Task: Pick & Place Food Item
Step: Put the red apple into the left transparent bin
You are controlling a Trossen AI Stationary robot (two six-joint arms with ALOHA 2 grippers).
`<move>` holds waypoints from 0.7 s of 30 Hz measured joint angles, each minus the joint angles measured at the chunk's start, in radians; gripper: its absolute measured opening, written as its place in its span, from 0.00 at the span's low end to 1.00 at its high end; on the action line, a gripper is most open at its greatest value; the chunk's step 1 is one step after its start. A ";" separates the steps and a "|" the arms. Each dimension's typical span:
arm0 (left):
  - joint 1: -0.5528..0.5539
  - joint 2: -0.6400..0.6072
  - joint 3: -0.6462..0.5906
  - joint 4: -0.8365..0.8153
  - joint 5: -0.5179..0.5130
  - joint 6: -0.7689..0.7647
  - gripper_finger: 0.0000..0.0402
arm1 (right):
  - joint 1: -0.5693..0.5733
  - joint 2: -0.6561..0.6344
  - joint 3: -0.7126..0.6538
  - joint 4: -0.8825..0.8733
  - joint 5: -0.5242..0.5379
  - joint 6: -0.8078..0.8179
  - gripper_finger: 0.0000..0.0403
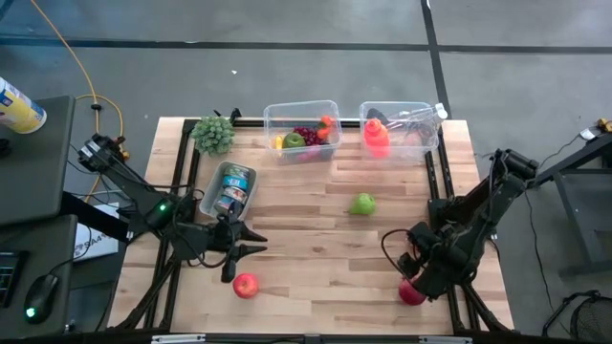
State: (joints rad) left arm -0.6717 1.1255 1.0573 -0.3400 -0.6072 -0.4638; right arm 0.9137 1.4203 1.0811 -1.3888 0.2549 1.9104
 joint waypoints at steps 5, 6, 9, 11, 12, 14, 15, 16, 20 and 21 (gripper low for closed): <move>0.040 0.000 0.000 -0.009 0.003 0.082 0.21 | 0.003 -0.068 -0.060 0.003 0.002 0.012 0.94; 0.045 0.000 0.000 -0.009 0.006 0.101 0.21 | 0.003 -0.083 -0.072 0.003 0.005 0.016 0.94; 0.064 -0.001 0.000 -0.011 0.040 0.105 0.21 | 0.003 -0.118 -0.111 0.006 0.007 0.016 0.94; 0.081 -0.001 0.000 -0.013 0.095 0.109 0.21 | 0.003 -0.134 -0.142 0.021 0.000 0.016 0.94; 0.089 -0.001 0.000 -0.013 0.122 0.110 0.22 | 0.003 -0.139 -0.157 0.033 -0.003 0.008 0.94; 0.101 -0.001 0.000 -0.015 0.173 0.119 0.25 | 0.003 -0.142 -0.184 0.040 -0.021 -0.007 0.94; 0.106 -0.001 0.000 -0.015 0.201 0.130 0.27 | 0.003 -0.141 -0.194 0.039 -0.032 -0.010 0.94; 0.110 -0.001 0.000 -0.016 0.226 0.135 0.30 | 0.003 -0.141 -0.204 0.038 -0.044 -0.012 0.94; 0.126 -0.001 0.000 -0.020 0.250 0.134 0.44 | 0.003 -0.141 -0.231 0.040 -0.063 -0.014 0.94; 0.133 -0.001 0.000 -0.022 0.250 0.134 0.48 | 0.003 -0.141 -0.236 0.039 -0.064 -0.021 0.94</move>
State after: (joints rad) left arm -0.5388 1.1248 1.0573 -0.3624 -0.3571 -0.3298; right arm 0.9165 1.2790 0.8451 -1.3493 0.1913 1.8889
